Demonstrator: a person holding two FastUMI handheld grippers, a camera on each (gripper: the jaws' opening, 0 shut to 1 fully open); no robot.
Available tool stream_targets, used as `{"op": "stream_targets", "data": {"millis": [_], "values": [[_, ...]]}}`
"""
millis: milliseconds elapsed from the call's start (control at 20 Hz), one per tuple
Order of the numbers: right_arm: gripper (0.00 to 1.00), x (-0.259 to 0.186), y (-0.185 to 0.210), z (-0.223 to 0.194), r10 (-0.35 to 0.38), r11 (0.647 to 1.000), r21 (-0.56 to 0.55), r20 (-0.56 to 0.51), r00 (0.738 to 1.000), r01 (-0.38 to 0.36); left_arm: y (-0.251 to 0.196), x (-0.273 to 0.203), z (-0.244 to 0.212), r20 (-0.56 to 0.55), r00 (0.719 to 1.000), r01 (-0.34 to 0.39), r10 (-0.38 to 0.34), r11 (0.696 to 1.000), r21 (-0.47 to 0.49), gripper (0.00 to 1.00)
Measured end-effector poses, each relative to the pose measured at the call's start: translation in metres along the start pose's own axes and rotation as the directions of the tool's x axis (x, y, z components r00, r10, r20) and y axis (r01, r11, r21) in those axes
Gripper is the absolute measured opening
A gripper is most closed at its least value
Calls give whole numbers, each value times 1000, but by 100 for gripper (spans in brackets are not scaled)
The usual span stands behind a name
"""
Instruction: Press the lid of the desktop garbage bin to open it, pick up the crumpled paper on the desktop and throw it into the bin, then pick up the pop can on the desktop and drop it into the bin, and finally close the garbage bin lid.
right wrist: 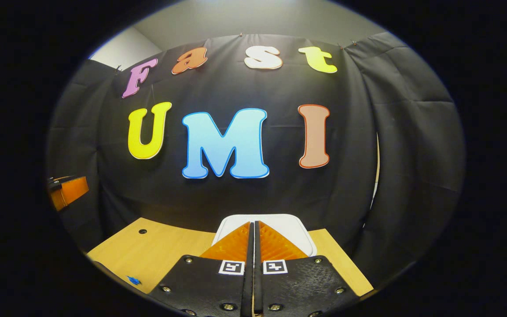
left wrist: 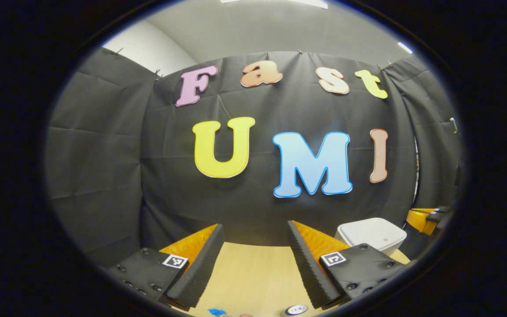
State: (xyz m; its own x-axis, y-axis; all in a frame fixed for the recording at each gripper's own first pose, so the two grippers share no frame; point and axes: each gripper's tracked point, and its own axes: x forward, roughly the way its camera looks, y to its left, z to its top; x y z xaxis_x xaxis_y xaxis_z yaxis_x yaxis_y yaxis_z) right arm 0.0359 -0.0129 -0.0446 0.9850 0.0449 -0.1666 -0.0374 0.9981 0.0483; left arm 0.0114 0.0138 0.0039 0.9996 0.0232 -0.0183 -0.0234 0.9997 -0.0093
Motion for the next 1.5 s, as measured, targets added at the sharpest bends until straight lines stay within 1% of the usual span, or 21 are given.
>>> {"op": "stream_targets", "data": {"millis": [250, 550, 750, 1050, 1200, 1250, 1500], "values": [[1, 7, -6, -14, -5, 1000, 12, -30, 1000, 5, -2, -1, 1, 2, 1000, 15, -15, 1000, 0, 95], [1, 34, -12, -39, 0, 1000, 28, -91, 996, 2, -3, -3, 1, -8, 1000, 15, -15, 1000, -8, 95], [1, 47, -13, -63, 2, 999, 37, -151, 989, 4, 0, -2, 1, -2, 1000, -6, 6, 1000, -5, 95], [1, 54, -13, -81, -6, 999, 34, -191, 982, 13, 6, -6, -1, -4, 999, -37, 37, 999, -27, 95], [1, 55, -13, -93, -6, 999, 34, -218, 976, 14, 17, -11, -5, -9, 999, -43, 42, 998, -35, 95], [1, 55, -13, -90, -7, 999, 40, -202, 979, 15, 18, -11, -5, -10, 999, -43, 43, 998, -36, 95], [1, 56, -13, -99, 10, 998, 57, -205, 979, 2, 18, -7, -7, -21, 999, -32, 31, 999, -37, 95]]}}
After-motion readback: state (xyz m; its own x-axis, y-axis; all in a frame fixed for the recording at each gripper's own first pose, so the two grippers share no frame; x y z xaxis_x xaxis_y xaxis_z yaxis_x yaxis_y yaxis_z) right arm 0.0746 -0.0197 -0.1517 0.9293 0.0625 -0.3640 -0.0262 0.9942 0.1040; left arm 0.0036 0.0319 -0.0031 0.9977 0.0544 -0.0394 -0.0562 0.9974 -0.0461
